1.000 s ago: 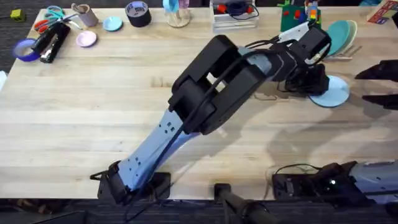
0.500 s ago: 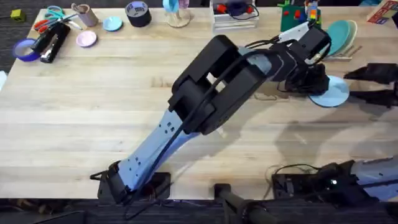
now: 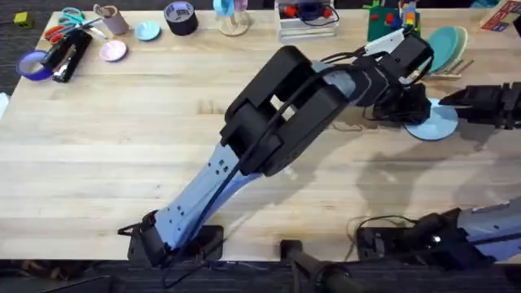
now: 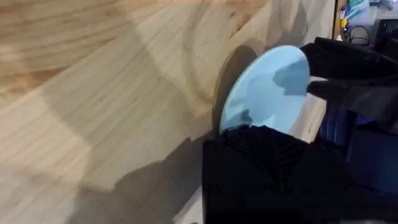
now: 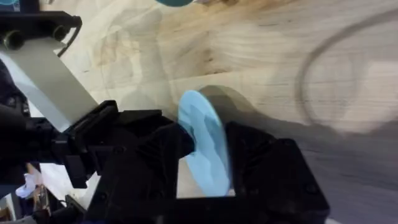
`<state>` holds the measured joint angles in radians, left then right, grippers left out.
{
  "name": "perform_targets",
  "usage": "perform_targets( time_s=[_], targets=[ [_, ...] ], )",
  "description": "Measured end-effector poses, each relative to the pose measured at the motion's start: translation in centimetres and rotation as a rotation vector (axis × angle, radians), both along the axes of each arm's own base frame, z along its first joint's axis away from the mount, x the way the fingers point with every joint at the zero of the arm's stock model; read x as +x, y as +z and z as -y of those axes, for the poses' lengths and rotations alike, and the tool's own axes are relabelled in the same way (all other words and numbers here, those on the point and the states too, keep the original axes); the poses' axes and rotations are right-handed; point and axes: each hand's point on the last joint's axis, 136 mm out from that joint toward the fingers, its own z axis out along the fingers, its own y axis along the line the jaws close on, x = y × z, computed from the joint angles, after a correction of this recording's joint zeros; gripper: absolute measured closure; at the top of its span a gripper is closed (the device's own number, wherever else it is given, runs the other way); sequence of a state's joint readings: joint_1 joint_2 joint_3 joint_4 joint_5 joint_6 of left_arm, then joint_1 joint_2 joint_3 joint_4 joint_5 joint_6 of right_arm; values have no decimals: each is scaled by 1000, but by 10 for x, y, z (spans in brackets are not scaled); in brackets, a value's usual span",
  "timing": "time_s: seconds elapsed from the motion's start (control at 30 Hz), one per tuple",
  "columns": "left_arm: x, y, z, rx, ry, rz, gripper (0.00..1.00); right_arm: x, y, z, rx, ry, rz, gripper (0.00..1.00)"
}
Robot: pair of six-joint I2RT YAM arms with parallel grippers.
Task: Pick up the plates from the table one by one and place each into a slot on the dish rack.
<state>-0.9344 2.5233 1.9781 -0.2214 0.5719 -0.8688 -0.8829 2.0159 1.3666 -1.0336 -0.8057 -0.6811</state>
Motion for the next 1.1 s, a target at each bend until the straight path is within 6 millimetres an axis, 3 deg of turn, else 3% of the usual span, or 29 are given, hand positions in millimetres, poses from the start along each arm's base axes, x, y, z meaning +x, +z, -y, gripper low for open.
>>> perform_targets(
  time_s=[0.3,0.5,0.53,1.1],
  targets=[
    [0,0,0,0,0,-1,962,-10,-4,-2,2,4,-60,606],
    [0,1,-2,-3,-5,-10,962,-15,-6,1,-6,-1,-84,946],
    [1,1,-2,-3,-4,-12,962,-16,-6,0,1,-4,-87,963],
    [1,2,-3,-2,-3,-11,962,-15,-4,0,13,-10,-78,971]
  ],
)
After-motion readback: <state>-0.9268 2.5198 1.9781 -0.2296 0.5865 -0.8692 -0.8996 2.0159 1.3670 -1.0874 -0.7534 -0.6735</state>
